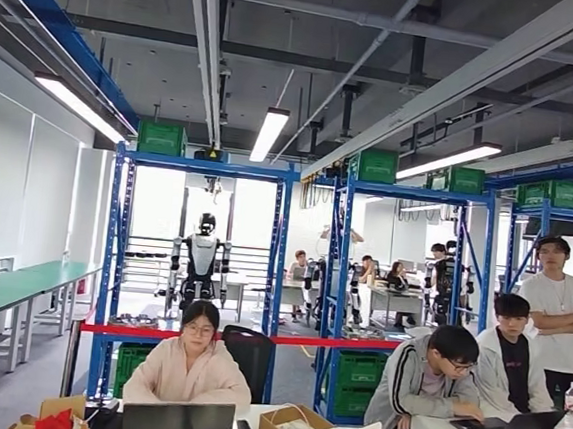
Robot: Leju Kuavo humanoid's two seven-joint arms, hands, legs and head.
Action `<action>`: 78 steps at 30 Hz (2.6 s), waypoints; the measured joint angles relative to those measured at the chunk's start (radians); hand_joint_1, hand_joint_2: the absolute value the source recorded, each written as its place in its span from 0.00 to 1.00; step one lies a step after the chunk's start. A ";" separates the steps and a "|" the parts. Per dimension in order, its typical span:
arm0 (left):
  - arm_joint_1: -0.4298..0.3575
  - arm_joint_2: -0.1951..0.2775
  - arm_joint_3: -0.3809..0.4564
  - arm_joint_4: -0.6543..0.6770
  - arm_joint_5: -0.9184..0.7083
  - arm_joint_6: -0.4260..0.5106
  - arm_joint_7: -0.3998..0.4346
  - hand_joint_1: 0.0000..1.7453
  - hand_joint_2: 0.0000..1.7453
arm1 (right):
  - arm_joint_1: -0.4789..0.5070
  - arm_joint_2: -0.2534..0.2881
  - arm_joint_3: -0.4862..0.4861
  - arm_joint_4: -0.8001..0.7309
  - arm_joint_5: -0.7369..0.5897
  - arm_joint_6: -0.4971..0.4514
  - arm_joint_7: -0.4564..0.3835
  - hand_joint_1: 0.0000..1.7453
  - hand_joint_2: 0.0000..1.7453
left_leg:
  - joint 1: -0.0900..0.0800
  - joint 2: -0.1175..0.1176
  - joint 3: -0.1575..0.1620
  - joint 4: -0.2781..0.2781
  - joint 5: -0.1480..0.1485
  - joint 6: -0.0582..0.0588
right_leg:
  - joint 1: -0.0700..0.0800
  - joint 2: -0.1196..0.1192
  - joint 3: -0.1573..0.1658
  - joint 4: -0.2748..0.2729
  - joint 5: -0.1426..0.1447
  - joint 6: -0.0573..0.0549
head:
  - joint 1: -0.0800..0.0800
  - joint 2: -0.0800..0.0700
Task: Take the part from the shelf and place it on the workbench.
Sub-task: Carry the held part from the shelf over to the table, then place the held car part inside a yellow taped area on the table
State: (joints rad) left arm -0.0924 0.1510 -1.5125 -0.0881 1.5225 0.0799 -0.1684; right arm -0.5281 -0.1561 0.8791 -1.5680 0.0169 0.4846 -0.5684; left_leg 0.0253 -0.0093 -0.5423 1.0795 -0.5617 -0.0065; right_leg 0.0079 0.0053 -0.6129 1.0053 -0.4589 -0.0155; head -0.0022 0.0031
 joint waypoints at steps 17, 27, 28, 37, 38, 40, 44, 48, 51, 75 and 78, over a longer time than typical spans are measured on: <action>-0.005 -0.003 -0.012 0.000 0.000 0.000 -0.003 0.00 1.00 | -0.014 0.002 0.015 -0.001 0.040 -0.009 0.004 1.00 1.00 | -0.005 0.002 -0.080 -0.039 0.084 0.038 | 0.000 -0.017 0.006 0.172 -0.142 0.048 | -0.001 0.000; -0.002 -0.014 -0.018 0.000 0.000 0.000 -0.002 0.00 1.00 | -0.015 0.003 0.016 0.000 0.026 -0.017 0.004 1.00 1.00 | -0.003 -0.032 -0.005 -0.051 0.028 0.014 | 0.011 -0.002 -0.033 0.017 0.001 0.011 | -0.001 -0.001; -0.002 -0.014 -0.018 0.000 0.000 0.000 -0.003 0.00 1.00 | -0.016 0.004 0.016 0.000 0.028 -0.025 0.005 1.00 1.00 | -0.003 -0.031 0.000 -0.052 0.026 0.010 | 0.010 -0.002 -0.023 0.008 0.005 0.006 | 0.000 -0.001; 0.001 -0.017 -0.018 0.000 0.000 0.002 -0.013 0.00 1.00 | 0.006 0.006 -0.101 -0.035 0.029 -0.128 -0.006 1.00 1.00 | 0.003 -0.006 -0.154 0.139 0.002 -0.018 | 0.000 -0.007 0.058 -0.015 -0.040 -0.005 | 0.000 -0.001; 0.001 -0.017 -0.018 0.000 0.000 0.002 -0.015 0.00 1.00 | 0.006 0.009 -0.134 -0.045 0.025 -0.132 -0.003 1.00 1.00 | 0.006 -0.002 -0.137 0.080 0.050 -0.021 | -0.002 -0.007 0.068 -0.013 -0.050 0.000 | 0.000 -0.001; -0.001 -0.018 -0.018 0.000 0.000 0.001 -0.022 0.00 1.00 | -0.002 0.018 -0.206 -0.068 0.027 -0.144 0.010 1.00 1.00 | 0.004 0.004 -0.114 -0.009 0.103 -0.016 | -0.002 -0.007 0.079 -0.004 -0.066 0.012 | 0.000 -0.001; -0.005 -0.019 -0.019 0.000 0.000 0.001 -0.031 0.00 1.00 | -0.046 0.039 -0.349 -0.117 0.035 -0.146 0.062 1.00 1.00 | -0.004 0.003 -0.114 -0.027 0.103 0.014 | -0.004 -0.009 0.073 0.010 -0.086 0.030 | -0.001 -0.001; -0.013 -0.018 -0.022 0.000 0.000 0.002 -0.029 0.00 1.00 | -0.097 0.059 -0.451 -0.136 0.088 -0.149 0.087 1.00 1.00 | 0.000 0.001 -0.102 -0.029 0.092 0.030 | -0.009 -0.009 -0.025 0.194 -0.165 0.047 | 0.000 -0.001; -0.018 -0.017 -0.025 0.000 -0.001 0.000 -0.023 0.00 1.00 | -0.118 0.071 -0.479 -0.127 0.162 -0.161 0.103 1.00 1.00 | -0.003 -0.002 -0.091 -0.029 0.081 0.033 | -0.009 -0.008 -0.110 0.297 -0.159 0.045 | -0.001 -0.001; -0.025 -0.031 -0.040 0.000 -0.004 -0.003 -0.002 0.00 1.00 | -0.329 0.154 0.008 0.410 1.065 -0.484 0.357 1.00 1.00 | 0.003 0.001 -0.090 -0.031 0.082 0.006 | 0.000 -0.004 0.004 0.028 -0.039 0.027 | -0.003 0.000; -0.026 -0.031 -0.041 0.000 -0.005 -0.005 -0.002 0.00 1.00 | -0.363 0.181 0.036 0.502 1.120 -0.502 0.427 1.00 1.00 | 0.005 0.001 -0.086 -0.033 0.081 0.017 | -0.006 -0.004 -0.056 0.164 -0.111 0.040 | -0.003 0.000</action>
State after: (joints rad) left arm -0.1182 0.1203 -1.5532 -0.0885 1.5174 0.0749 -0.1709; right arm -0.8913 0.0248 0.9153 -1.0657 1.1365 -0.0177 -0.1414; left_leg 0.0299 -0.0084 -0.6280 1.0470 -0.4804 0.0105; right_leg 0.0023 0.0013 -0.6691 1.1689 -0.5703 0.0242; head -0.0055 0.0027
